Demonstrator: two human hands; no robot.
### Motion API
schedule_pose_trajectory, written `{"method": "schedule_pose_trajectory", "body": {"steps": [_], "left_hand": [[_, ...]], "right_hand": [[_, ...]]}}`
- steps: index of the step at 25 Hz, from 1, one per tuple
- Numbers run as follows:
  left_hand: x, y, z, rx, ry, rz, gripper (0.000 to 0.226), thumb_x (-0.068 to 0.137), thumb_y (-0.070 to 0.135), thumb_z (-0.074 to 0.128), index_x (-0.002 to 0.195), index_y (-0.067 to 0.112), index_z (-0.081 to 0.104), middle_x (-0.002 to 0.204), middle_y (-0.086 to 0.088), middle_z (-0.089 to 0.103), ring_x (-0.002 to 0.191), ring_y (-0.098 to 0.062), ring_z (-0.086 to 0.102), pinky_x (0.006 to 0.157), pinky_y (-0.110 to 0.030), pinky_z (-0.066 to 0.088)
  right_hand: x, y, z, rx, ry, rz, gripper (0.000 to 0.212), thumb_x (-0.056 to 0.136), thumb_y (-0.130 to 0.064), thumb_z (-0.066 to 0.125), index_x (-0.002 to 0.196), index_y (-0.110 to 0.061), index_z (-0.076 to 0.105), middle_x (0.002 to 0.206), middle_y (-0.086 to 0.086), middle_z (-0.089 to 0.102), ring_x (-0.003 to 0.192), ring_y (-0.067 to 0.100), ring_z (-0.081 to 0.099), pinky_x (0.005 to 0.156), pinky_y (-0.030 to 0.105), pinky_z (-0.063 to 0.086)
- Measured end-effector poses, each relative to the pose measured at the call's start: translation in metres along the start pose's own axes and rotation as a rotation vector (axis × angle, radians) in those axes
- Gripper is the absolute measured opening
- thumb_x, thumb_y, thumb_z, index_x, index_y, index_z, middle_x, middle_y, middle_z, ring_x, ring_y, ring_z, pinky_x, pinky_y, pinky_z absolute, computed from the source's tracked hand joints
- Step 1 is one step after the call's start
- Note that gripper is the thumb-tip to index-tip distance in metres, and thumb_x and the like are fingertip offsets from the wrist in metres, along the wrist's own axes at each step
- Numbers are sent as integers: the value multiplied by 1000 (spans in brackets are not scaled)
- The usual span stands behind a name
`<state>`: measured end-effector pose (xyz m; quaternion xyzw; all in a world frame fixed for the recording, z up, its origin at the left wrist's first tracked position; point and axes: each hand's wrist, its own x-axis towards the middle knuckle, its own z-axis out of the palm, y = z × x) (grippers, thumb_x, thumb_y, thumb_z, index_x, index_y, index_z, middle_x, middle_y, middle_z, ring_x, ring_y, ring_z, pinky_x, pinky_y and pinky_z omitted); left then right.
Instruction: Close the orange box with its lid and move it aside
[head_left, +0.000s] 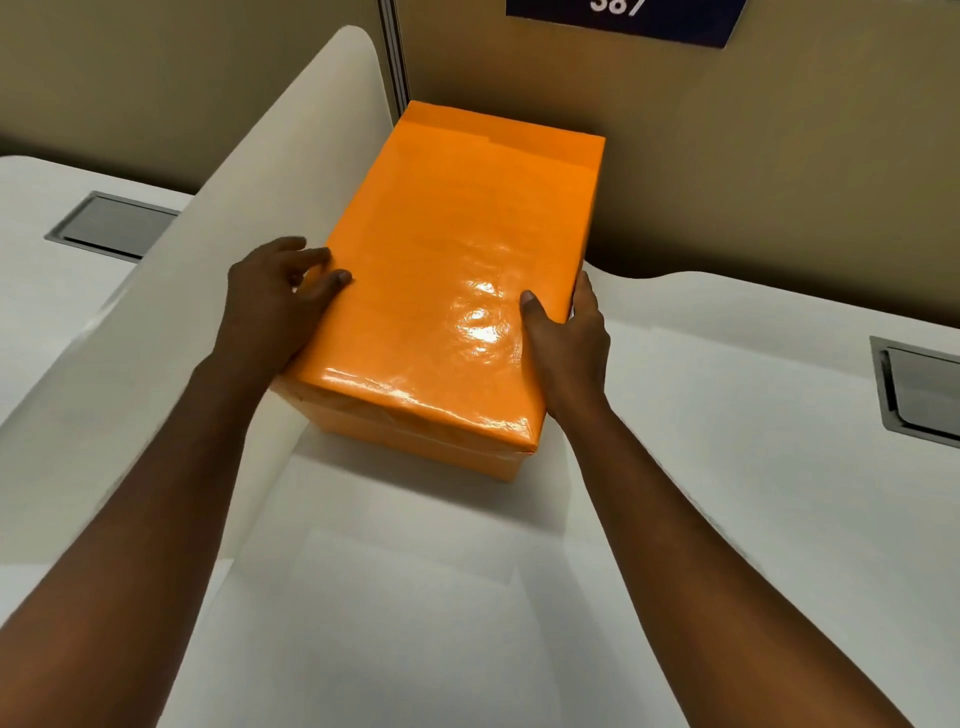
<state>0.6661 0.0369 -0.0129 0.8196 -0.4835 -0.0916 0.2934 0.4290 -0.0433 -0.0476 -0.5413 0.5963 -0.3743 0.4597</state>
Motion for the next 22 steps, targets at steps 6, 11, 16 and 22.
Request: {"method": "schedule_pose_trajectory", "body": {"steps": [6,11,16,22], "left_hand": [[4,3,28,219,-30,132,38,99,20,43,126,-4,55,140,-28,47,135,-46,36,112,-52,29],[10,0,32,222,-23,108,47,99,34,42,128,-1,54,142,-25,46,136,-40,38,113,-49,29],[-1,7,31,159,241,163,41,97,34,45,81,4,66,90,-20,70,89,-36,67,84,-39,52],[-43,30,36,208,529,507,25,95,21,58,84,3,72,85,-14,75,91,-34,71,81,-39,55]], "right_hand": [[5,-3,19,-17,5,-17,72,90,-38,58,150,-19,25,150,6,42,134,30,44,109,49,39],[17,-7,24,-43,-24,-22,74,92,-37,55,152,-16,18,154,8,35,138,31,39,112,48,35],[19,-14,25,-90,-120,17,78,96,-36,48,154,-12,0,161,9,15,145,31,25,116,46,26],[2,-17,-11,-12,-129,112,83,93,-53,42,153,-19,-4,161,12,10,144,34,27,112,48,32]]}}
